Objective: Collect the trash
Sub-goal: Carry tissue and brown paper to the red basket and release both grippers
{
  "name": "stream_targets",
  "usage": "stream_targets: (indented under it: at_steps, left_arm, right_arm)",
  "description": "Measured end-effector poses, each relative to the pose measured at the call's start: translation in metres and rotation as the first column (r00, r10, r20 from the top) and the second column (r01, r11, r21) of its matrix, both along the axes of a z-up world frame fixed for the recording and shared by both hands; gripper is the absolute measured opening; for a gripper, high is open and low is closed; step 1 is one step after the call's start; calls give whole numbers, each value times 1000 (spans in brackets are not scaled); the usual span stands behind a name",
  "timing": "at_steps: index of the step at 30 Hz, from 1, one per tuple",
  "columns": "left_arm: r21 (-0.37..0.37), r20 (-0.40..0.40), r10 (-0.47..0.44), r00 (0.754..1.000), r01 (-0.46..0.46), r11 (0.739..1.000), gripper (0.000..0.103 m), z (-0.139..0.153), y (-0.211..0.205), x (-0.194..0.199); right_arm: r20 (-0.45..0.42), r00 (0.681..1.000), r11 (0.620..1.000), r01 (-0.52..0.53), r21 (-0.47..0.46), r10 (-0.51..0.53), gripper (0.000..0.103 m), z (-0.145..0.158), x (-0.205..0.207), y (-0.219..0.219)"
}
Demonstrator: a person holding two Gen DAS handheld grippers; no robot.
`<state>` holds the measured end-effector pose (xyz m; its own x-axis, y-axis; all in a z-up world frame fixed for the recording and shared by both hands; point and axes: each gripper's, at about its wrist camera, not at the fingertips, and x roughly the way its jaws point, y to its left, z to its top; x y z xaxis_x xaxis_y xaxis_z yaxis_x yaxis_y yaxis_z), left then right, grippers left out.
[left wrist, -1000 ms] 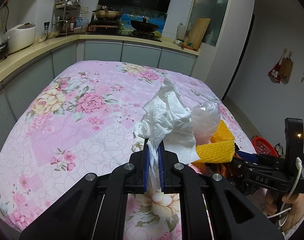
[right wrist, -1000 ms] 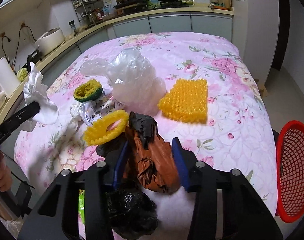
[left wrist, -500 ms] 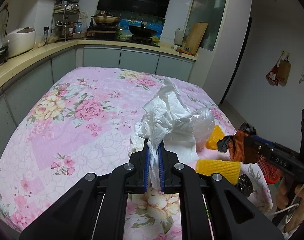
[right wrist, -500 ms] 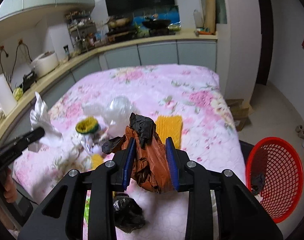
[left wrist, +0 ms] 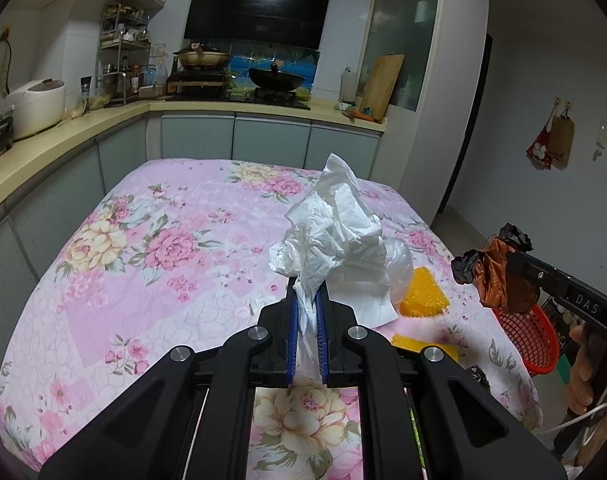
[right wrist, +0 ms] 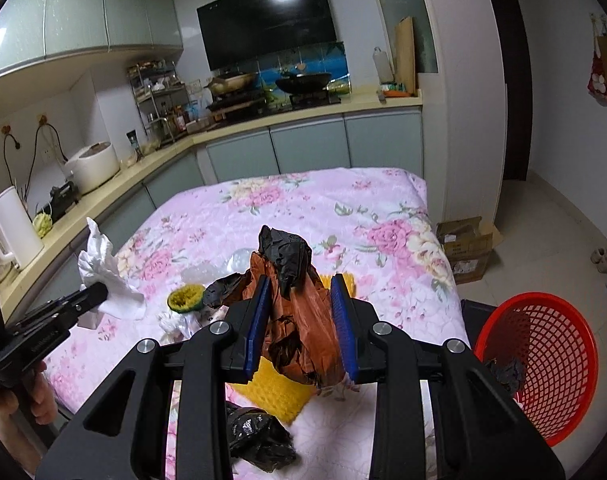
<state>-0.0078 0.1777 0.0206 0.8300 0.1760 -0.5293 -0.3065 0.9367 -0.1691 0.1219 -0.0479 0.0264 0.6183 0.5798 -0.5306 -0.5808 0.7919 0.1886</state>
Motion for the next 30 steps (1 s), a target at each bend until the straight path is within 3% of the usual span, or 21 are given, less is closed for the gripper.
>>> stream_targets:
  at_steps: [14, 30]
  left_arm:
    - [69, 46, -87, 995, 84, 994, 8, 24, -40, 22]
    - [69, 44, -239, 970, 235, 969, 8, 34, -98, 63]
  right_arm:
    - [62, 997, 997, 49, 59, -53, 30, 28, -8, -35]
    - [55, 979, 976, 192, 99, -198, 30, 37, 6, -91]
